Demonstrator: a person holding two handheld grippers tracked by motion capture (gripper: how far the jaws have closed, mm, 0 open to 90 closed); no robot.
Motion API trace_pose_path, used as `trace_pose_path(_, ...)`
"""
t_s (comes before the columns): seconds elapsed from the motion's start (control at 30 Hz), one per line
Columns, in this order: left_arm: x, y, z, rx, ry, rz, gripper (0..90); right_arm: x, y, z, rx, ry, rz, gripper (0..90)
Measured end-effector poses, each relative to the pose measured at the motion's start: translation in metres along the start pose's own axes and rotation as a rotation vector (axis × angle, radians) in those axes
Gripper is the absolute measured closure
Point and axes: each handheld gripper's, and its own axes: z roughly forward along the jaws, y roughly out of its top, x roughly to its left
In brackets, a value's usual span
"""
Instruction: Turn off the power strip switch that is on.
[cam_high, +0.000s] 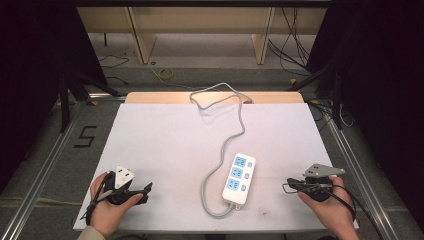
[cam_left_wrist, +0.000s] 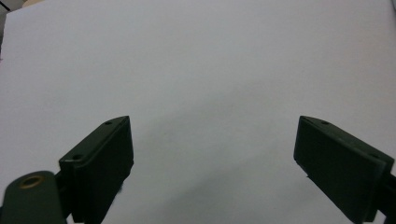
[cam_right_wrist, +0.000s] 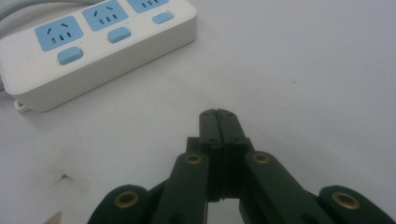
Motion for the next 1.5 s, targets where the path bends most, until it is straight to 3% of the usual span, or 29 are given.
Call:
trace_pose_path(0.53,-0.001,0.000,0.001,0.004,0.005,0.014,11.4,0.002,0.018,0.003,0.043,0.011,-0.014,90.0)
trace_pose_path(1.5,-0.002,0.001,0.001,0.002,0.010,0.023,11.4,0.013,0.052,0.018,0.070,0.030,-0.053,90.0)
